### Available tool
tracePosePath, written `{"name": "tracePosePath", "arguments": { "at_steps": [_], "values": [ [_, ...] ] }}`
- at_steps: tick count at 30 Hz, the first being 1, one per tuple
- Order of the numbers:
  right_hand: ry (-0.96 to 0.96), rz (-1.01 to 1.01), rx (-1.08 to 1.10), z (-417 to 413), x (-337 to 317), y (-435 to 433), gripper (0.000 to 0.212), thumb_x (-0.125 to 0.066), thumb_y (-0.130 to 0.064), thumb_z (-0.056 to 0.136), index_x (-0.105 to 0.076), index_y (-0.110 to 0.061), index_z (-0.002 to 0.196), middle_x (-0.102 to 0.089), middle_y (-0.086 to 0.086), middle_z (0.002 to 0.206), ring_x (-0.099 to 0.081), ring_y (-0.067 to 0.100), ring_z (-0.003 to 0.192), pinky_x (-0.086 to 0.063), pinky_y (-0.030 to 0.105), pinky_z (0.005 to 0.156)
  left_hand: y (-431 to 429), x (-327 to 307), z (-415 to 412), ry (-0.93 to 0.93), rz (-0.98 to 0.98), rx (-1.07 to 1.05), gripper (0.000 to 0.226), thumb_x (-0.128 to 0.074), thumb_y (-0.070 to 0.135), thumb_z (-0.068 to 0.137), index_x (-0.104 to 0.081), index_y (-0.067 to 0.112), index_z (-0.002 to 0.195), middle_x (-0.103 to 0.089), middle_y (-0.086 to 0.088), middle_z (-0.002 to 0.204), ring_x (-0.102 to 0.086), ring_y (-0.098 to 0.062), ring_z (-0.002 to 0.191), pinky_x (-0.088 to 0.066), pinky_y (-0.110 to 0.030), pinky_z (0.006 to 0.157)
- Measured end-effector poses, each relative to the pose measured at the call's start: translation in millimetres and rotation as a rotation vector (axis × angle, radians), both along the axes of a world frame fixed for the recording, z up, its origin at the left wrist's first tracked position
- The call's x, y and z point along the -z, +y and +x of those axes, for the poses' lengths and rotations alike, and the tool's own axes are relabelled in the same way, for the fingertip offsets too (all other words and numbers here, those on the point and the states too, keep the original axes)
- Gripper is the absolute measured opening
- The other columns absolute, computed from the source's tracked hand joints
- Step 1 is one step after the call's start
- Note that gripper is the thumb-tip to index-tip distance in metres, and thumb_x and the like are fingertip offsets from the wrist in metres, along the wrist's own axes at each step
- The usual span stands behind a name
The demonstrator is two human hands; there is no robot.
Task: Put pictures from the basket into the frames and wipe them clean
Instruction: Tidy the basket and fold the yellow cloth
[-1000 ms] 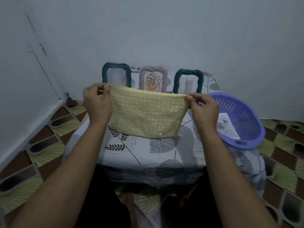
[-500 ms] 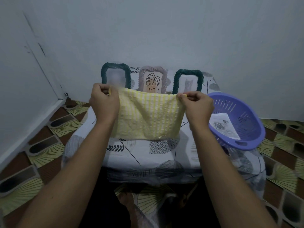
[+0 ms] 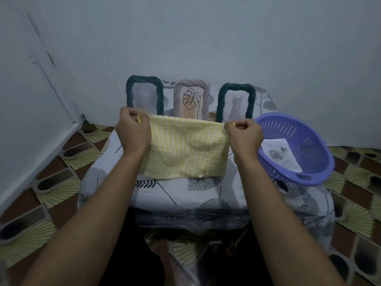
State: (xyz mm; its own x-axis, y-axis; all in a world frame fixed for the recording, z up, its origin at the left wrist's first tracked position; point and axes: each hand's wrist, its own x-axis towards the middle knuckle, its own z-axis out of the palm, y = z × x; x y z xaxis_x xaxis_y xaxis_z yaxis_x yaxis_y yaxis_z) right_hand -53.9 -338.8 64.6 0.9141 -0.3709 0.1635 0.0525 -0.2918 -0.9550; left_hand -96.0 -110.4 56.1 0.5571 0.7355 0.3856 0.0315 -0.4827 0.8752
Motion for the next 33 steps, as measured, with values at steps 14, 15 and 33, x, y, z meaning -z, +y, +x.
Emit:
{"name": "tracePosePath", "arguments": {
  "at_steps": [14, 15, 33],
  "values": [
    [0.017, 0.218, -0.422, -25.6, -6.1, 39.9, 0.004, -0.071, -0.01, 0.089, -0.074, -0.01, 0.091, -0.074, 0.005, 0.077, -0.072, 0.01, 0.068, -0.06, 0.025, 0.066, -57.3, -0.2, -8.8, 0.011, 0.05, 0.559, 0.015, -0.073, 0.025, 0.09, -0.077, 0.016, 0.102, -0.074, 0.008, 0.087, -0.069, 0.001, 0.079, -0.055, -0.017, 0.074],
    [0.016, 0.238, -0.428, -26.0, -7.3, 39.8, 0.004, -0.07, -0.009, 0.089, -0.074, -0.01, 0.09, -0.074, 0.007, 0.078, -0.073, 0.013, 0.07, -0.06, 0.026, 0.067, -57.3, -1.1, -9.5, -0.002, 0.06, 0.558, 0.018, -0.074, 0.024, 0.089, -0.078, 0.015, 0.103, -0.076, 0.007, 0.089, -0.07, 0.0, 0.081, -0.055, -0.019, 0.076],
    [0.032, 0.362, -0.563, -33.7, -33.0, 28.6, 0.04, -0.029, -0.034, 0.107, -0.047, -0.025, 0.142, -0.077, 0.005, 0.083, -0.074, 0.016, 0.082, -0.05, 0.031, 0.071, -47.9, -15.9, -19.0, -0.087, -0.024, 0.635, 0.014, -0.074, 0.021, 0.089, -0.076, 0.02, 0.103, -0.075, 0.005, 0.093, -0.07, -0.01, 0.088, -0.06, -0.034, 0.083]
  ]
}}
